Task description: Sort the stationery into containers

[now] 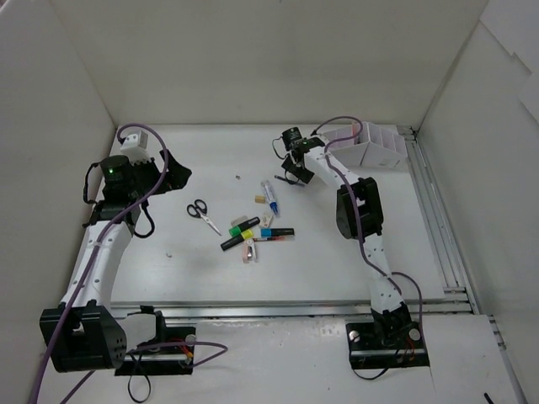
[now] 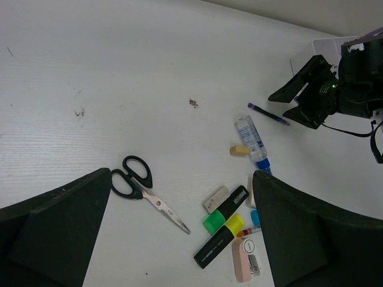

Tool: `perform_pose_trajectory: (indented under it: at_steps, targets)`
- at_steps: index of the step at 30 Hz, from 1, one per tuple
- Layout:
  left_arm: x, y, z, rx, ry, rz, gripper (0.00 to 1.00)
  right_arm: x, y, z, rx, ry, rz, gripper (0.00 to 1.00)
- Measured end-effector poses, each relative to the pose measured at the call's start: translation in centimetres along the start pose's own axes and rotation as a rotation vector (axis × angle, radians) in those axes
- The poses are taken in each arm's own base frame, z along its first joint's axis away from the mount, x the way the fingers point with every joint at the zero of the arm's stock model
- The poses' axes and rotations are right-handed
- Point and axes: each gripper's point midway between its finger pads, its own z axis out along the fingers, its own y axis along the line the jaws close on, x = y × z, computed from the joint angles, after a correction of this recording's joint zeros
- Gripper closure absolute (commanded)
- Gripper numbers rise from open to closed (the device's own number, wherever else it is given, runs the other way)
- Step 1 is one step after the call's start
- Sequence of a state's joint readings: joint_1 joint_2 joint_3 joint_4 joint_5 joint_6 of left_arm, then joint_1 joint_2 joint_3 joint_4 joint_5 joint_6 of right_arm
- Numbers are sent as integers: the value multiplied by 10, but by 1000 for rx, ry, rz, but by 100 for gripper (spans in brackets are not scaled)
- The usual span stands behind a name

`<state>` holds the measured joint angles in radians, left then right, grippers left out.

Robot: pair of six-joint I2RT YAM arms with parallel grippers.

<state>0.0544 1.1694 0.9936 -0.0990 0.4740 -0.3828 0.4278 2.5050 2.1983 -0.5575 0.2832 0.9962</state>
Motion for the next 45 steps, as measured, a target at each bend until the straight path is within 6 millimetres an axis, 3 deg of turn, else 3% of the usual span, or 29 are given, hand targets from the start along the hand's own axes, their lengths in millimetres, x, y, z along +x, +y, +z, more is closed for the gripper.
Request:
perform_pose_trajectory:
  at_steps: [6, 12, 23, 31, 37, 41, 45]
  targets:
    - [4, 2, -1, -11, 9, -2, 1, 22, -10, -13, -2, 29, -174, 50]
    - [-4, -4, -14, -9, -25, 17, 0, 47, -23, -29, -24, 90, -363, 41]
    - [-3, -10, -17, -5, -24, 41, 0, 46, -52, -37, -161, 220, -746, 35]
    - [0, -13, -16, 5, -15, 59, 1, 48, -46, -65, -353, 240, -991, 31]
    - [3, -9, -16, -17, -5, 59, 0, 59, -50, -76, -451, 260, -1112, 33]
    - [4, -6, -17, -30, -2, 67, 1, 68, -64, -70, -434, 290, -1156, 48]
    - [6, -4, -17, -40, 5, 68, 1, 69, -68, -68, -428, 294, -1178, 55]
